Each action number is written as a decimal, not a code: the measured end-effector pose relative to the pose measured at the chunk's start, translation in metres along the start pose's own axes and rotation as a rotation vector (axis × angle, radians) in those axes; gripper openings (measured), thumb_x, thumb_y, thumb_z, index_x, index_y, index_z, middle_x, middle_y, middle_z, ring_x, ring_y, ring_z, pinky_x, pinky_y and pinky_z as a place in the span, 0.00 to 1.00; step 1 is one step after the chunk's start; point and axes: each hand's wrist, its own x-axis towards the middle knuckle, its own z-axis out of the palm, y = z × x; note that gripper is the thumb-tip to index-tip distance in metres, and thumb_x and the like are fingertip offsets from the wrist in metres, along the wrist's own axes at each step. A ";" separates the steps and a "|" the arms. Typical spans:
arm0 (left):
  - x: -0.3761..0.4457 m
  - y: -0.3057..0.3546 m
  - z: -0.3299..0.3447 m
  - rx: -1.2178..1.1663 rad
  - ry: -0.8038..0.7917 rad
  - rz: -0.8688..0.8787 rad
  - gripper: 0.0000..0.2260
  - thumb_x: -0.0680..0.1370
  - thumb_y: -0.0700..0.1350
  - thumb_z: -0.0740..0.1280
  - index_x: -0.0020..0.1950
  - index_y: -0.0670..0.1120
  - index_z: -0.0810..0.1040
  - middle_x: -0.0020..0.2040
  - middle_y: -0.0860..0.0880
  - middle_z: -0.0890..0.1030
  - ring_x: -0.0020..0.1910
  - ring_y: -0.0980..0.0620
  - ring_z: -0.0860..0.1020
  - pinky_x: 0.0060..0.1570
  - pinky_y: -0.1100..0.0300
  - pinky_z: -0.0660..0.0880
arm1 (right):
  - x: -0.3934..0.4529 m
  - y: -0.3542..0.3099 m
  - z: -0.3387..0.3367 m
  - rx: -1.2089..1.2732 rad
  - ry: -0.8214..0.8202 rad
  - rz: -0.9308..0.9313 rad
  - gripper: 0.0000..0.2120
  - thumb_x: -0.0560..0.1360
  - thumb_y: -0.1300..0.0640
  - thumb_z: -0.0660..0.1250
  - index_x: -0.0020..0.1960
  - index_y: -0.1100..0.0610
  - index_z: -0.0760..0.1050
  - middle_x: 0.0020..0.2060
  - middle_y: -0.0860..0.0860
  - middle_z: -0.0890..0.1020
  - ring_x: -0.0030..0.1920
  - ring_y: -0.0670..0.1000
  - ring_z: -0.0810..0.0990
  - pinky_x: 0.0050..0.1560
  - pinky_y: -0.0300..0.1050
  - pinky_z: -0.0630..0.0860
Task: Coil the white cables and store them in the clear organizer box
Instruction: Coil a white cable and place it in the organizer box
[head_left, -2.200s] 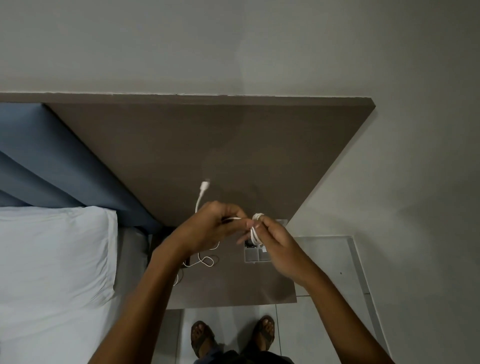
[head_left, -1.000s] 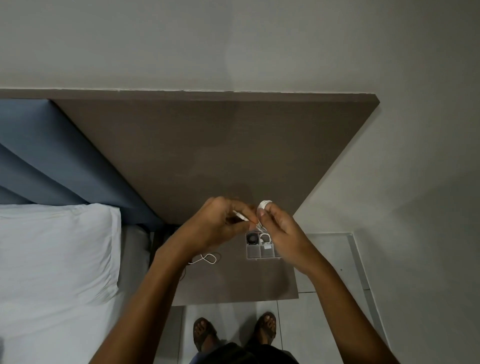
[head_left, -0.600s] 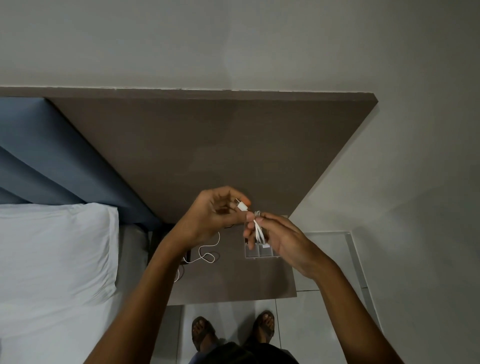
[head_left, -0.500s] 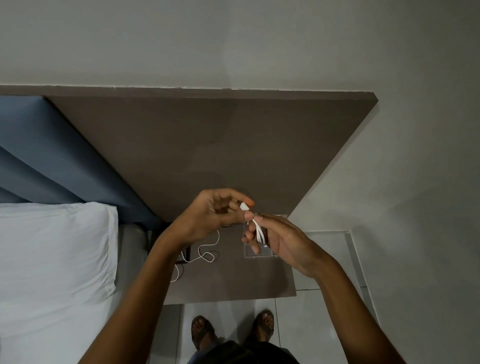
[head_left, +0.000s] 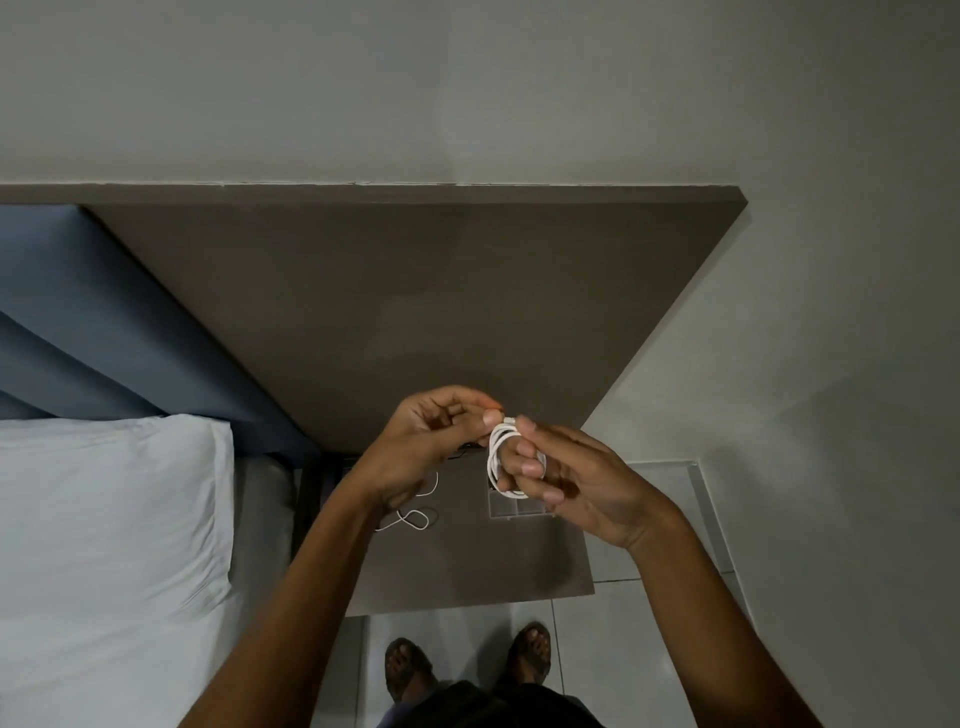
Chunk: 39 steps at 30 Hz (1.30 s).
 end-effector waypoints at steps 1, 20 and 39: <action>-0.001 -0.001 0.001 -0.016 0.010 -0.009 0.07 0.78 0.42 0.76 0.55 0.42 0.86 0.48 0.42 0.87 0.48 0.46 0.85 0.53 0.56 0.82 | 0.000 0.000 0.000 0.010 -0.001 -0.009 0.16 0.87 0.48 0.62 0.45 0.57 0.75 0.36 0.50 0.73 0.28 0.45 0.69 0.60 0.44 0.80; -0.008 -0.022 -0.001 0.291 -0.009 0.039 0.13 0.80 0.44 0.76 0.65 0.47 0.86 0.56 0.36 0.83 0.58 0.42 0.85 0.63 0.55 0.80 | 0.022 0.015 0.002 -0.104 0.507 0.032 0.22 0.87 0.47 0.60 0.53 0.68 0.78 0.38 0.56 0.76 0.36 0.47 0.77 0.51 0.40 0.82; 0.007 -0.042 -0.009 0.165 0.057 -0.103 0.09 0.83 0.45 0.71 0.60 0.45 0.88 0.57 0.44 0.89 0.59 0.49 0.87 0.60 0.61 0.81 | 0.044 0.042 0.018 -0.387 0.831 -0.116 0.19 0.88 0.46 0.58 0.44 0.48 0.82 0.38 0.46 0.89 0.45 0.44 0.89 0.46 0.36 0.84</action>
